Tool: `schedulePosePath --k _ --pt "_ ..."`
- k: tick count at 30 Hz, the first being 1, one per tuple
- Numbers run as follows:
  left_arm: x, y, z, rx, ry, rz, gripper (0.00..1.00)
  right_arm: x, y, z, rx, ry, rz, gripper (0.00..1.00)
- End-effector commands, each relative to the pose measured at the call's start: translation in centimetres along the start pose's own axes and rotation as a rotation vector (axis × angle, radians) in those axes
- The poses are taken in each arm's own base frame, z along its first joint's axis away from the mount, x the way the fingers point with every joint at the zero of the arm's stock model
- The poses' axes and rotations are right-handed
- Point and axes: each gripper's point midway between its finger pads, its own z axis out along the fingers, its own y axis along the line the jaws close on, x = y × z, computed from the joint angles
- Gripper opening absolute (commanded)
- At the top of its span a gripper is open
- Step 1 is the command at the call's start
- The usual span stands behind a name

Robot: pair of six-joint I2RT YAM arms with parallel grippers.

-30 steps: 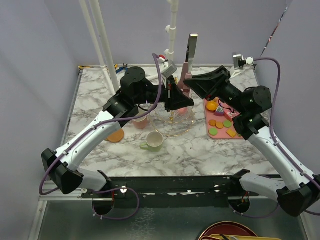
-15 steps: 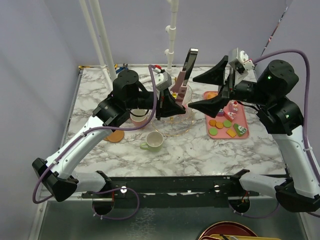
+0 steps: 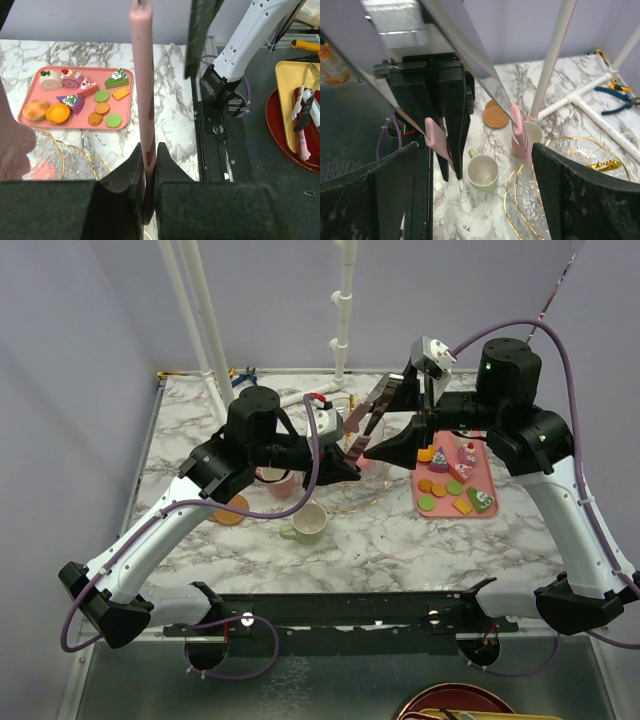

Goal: Serve the afternoon tea
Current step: Pick up the clamp from the center of the board.

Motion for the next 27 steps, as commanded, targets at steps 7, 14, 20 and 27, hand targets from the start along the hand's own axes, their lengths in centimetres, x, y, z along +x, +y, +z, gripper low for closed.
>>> schedulePosePath --k 7,14,20,27 --pt "-0.5 0.3 0.4 0.031 0.01 0.062 0.0 1.2 0.8 1.5 -0.162 -0.035 0.007 1.0" --pt "-0.3 0.6 0.5 0.027 0.019 0.069 0.0 1.4 -0.7 2.2 -0.098 -0.062 0.004 0.95" --pt "-0.3 0.6 0.4 0.027 0.024 0.076 0.0 1.4 -1.7 2.2 -0.036 -0.081 -0.003 0.73" --pt "-0.6 0.9 0.2 0.009 0.024 0.103 0.0 0.8 -1.7 1.7 0.016 -0.138 -0.045 0.58"
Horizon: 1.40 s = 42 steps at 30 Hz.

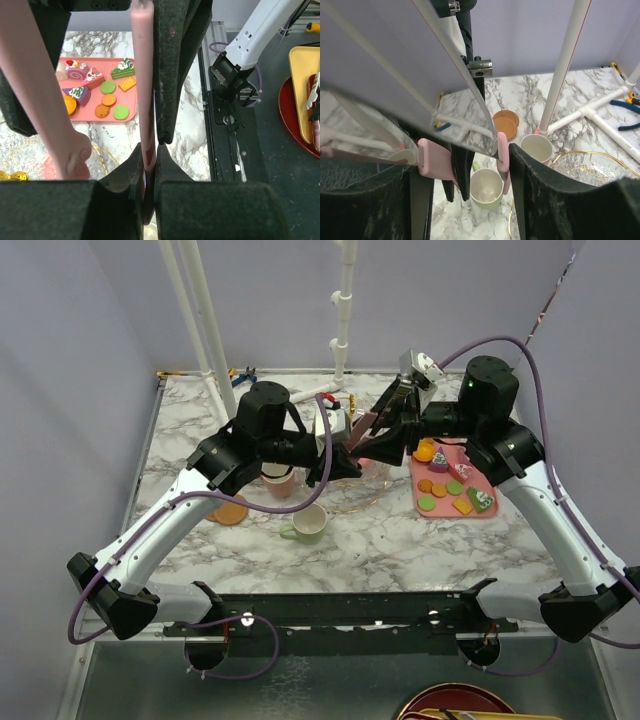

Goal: Serve the afternoon tea
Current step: Pick up the clamp from the center of the board, then move the desert table to the center of the board.

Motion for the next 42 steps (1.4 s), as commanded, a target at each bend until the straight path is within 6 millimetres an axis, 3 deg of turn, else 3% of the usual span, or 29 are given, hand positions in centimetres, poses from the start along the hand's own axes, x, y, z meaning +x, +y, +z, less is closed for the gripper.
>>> schedulePosePath --k 1,2,4,7,9,11,17,24,27,31,37,42 --pt "-2.2 -0.3 -0.5 0.003 -0.037 0.082 0.0 -1.7 -0.9 -0.5 0.086 -0.067 -0.063 0.56" --pt "-2.3 -0.2 -0.5 -0.001 -0.039 0.085 0.05 -1.8 -1.1 -0.6 0.101 -0.074 -0.066 0.55" --pt "-2.5 0.0 -0.7 -0.013 -0.04 0.09 0.33 -2.0 -1.4 -0.8 0.131 -0.091 -0.078 0.54" --pt "-2.9 0.2 -1.0 -0.038 -0.043 0.094 0.67 -2.4 -2.1 -1.3 0.2 -0.113 -0.101 0.52" --pt "-3.0 0.7 -1.2 -0.074 -0.039 0.089 0.81 -2.9 -2.7 -1.7 0.256 -0.126 -0.117 0.51" --pt "-3.0 1.5 -1.4 -0.128 -0.031 0.078 0.87 -3.5 -3.3 -2.3 0.311 -0.142 -0.139 0.51" --pt "-2.1 4.0 -2.3 -0.288 0.011 0.067 0.89 -4.6 -4.6 -4.3 0.469 -0.175 -0.189 0.48" --pt "1.4 8.5 -2.2 -0.498 0.096 -0.039 0.89 -6.2 -5.1 -7.6 0.657 -0.222 -0.242 0.47" --pt "2.4 10.7 -1.3 -0.562 0.098 -0.071 0.83 -6.5 -4.9 -8.8 0.71 -0.249 -0.249 0.47" --pt "2.1 13.7 0.1 -0.626 0.075 -0.091 0.75 -6.0 -4.6 -9.4 0.735 -0.244 -0.246 0.47" --pt "2.2 16.4 1.2 -0.68 0.078 -0.079 0.69 -6.0 -4.1 -10.2 0.757 -0.251 -0.247 0.47" --pt "2.3 18.2 1.5 -0.739 0.062 -0.079 0.57 -5.8 -3.6 -10.5 0.755 -0.256 -0.239 0.46"
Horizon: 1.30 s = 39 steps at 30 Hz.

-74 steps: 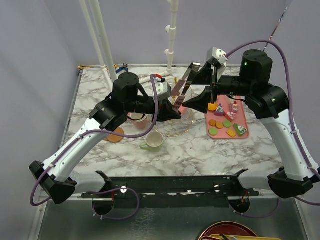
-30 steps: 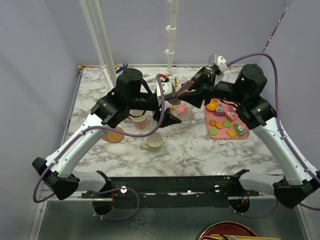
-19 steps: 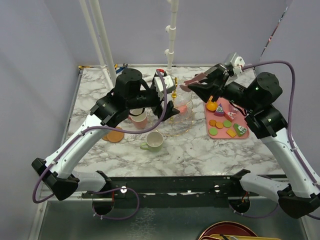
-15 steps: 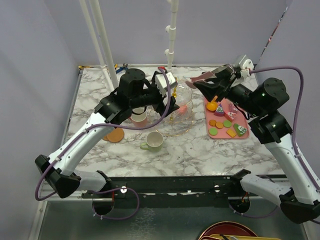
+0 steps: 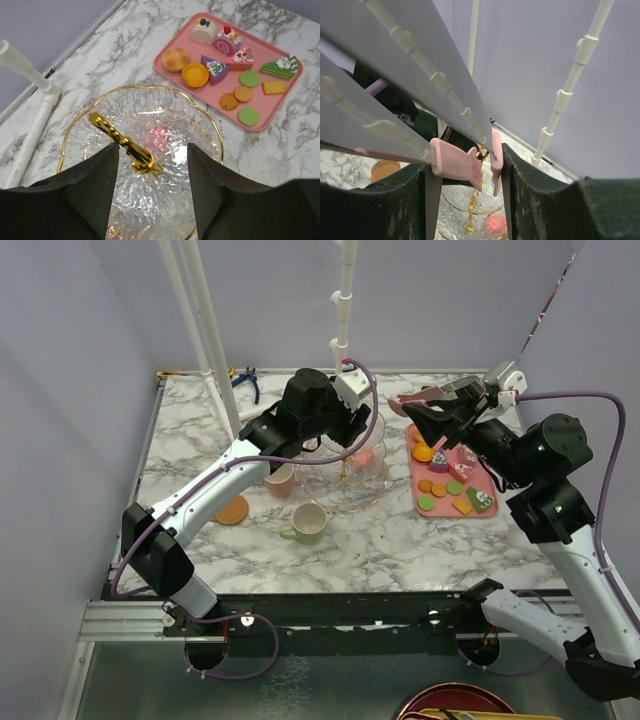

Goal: Serve the afternoon tea
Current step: Move the desert table to the center of the board.

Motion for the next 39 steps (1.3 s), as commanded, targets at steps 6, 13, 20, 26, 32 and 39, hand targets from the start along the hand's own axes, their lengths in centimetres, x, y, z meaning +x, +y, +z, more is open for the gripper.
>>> schedulePosePath --k 6,13,20,26,32,39 --pt "-3.8 2.8 1.0 -0.137 -0.134 0.038 0.31 -0.5 -0.4 -1.1 0.037 -0.017 -0.005 0.44" --pt "-3.9 3.3 1.6 -0.155 -0.147 0.051 0.21 -0.9 -0.4 -1.6 0.043 -0.021 -0.015 0.44" --pt "-5.3 4.5 1.7 -0.213 -0.214 0.037 0.11 -0.6 -0.6 -1.7 0.055 -0.015 -0.02 0.42" --pt "-7.3 7.2 2.0 -0.226 -0.319 -0.023 0.05 -0.1 -0.6 -1.5 0.055 -0.007 -0.021 0.4" --pt "-7.0 8.8 2.9 -0.181 -0.332 -0.08 0.04 0.0 -0.9 -1.5 0.067 -0.003 -0.025 0.39" --pt "-8.1 9.1 3.8 -0.113 -0.373 -0.074 0.04 0.7 -1.0 -1.2 0.071 0.012 -0.026 0.39"
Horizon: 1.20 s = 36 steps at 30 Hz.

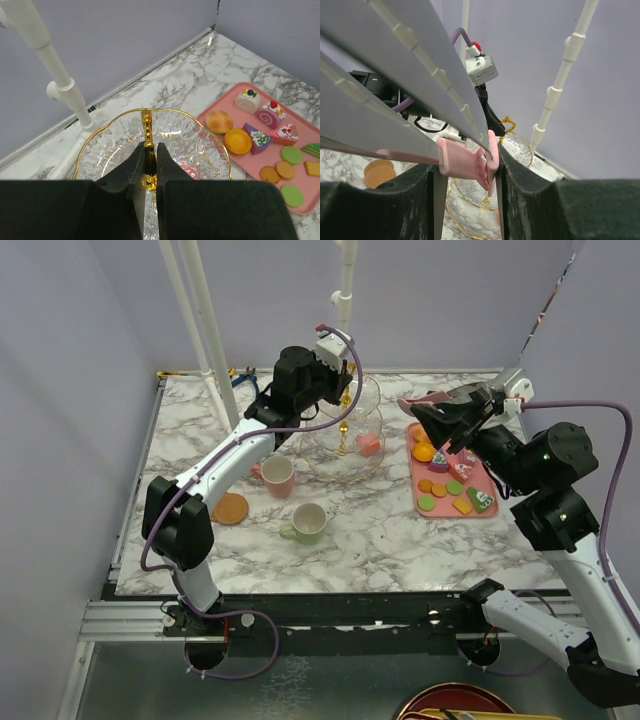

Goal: Serve the afternoon tea
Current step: Move the desert table to the center of the board.

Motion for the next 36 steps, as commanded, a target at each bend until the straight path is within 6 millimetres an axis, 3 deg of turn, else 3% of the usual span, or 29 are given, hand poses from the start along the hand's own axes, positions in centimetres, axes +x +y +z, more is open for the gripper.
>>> schedulePosePath --k 1,19,22,30,33,36 --pt "-4.7 -1.0 0.9 0.089 -0.143 0.011 0.04 0.9 -0.6 0.1 0.029 0.018 -0.012 0.39" --pt "-7.3 1.7 4.5 0.082 -0.215 0.042 0.06 2.1 -1.1 0.2 0.059 0.042 -0.01 0.38" --pt "-6.8 1.7 4.6 0.088 -0.198 0.054 0.36 2.3 -1.4 0.3 0.074 0.046 -0.011 0.38" --pt "-5.5 2.6 2.9 0.041 -0.131 0.073 0.86 3.4 -2.6 1.1 0.133 0.053 -0.008 0.38" --pt "-5.4 2.7 1.2 0.032 -0.114 0.088 0.98 3.5 -3.1 1.2 0.157 0.046 -0.012 0.38" --pt "-5.6 3.1 -1.1 -0.015 -0.104 0.118 0.99 3.4 -3.5 1.2 0.181 0.037 -0.018 0.38"
